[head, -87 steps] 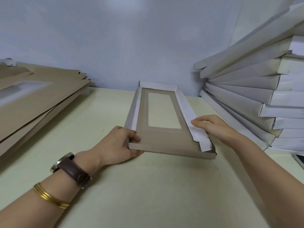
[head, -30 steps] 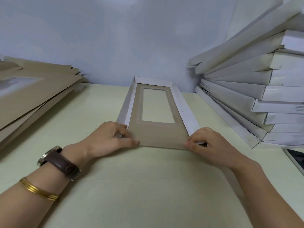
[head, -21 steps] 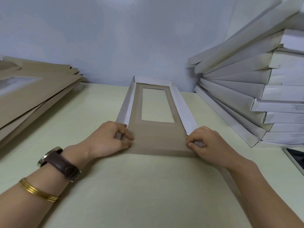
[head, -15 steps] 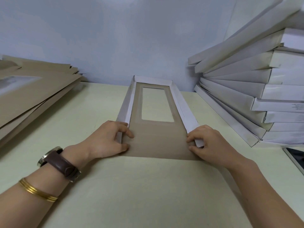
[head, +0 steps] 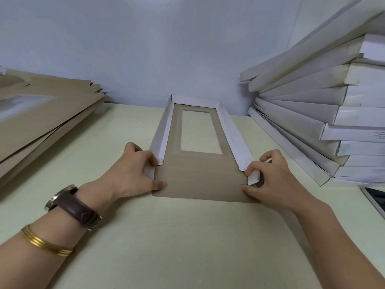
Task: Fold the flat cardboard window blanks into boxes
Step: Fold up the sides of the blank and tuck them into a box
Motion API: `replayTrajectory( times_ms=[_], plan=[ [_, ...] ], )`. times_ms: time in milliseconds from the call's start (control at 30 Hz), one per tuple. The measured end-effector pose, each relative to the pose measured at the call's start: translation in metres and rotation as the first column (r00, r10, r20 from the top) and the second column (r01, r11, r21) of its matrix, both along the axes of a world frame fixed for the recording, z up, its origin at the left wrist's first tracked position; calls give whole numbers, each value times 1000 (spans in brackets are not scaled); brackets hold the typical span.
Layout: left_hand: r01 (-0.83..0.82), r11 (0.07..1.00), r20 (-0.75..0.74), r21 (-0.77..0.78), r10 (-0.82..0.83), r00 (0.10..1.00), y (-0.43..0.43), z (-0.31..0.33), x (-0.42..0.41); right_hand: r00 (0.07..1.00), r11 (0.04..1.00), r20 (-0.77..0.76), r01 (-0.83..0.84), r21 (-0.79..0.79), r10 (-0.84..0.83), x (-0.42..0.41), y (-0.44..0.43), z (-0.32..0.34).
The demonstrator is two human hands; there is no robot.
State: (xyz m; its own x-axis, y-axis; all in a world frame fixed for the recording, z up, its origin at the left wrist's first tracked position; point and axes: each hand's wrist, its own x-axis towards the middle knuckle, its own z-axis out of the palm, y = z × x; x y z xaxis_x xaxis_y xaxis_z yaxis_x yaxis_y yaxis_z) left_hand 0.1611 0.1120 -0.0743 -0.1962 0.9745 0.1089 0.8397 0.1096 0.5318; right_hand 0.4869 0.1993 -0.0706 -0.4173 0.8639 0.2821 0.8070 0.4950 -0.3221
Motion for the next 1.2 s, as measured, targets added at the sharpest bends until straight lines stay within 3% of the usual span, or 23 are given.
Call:
replayTrajectory(
  times_ms=[100, 333, 500, 800, 1200],
  plan=[
    [15, 1000, -30, 20, -15, 999, -2, 3, 1, 1000, 998, 3, 20, -53, -20, 1, 1, 0],
    [134, 989, -173, 56, -123, 977, -2, 8, 2, 998, 1000, 67, -10, -7, 11, 0, 4, -1],
    [148, 987, -151, 61, -137, 979, 2, 3, -3, 997, 999, 60, -43, -15, 44, 0, 5, 0],
    [172, 973, 32, 152, -179, 983, 0, 6, 1, 986, 985, -118, -131, -108, 118, -2, 0, 5],
    [192, 967, 50, 167, -203, 978, 1, 5, -2, 982, 994, -149, -110, 18, 112, -3, 6, -1]
  ],
)
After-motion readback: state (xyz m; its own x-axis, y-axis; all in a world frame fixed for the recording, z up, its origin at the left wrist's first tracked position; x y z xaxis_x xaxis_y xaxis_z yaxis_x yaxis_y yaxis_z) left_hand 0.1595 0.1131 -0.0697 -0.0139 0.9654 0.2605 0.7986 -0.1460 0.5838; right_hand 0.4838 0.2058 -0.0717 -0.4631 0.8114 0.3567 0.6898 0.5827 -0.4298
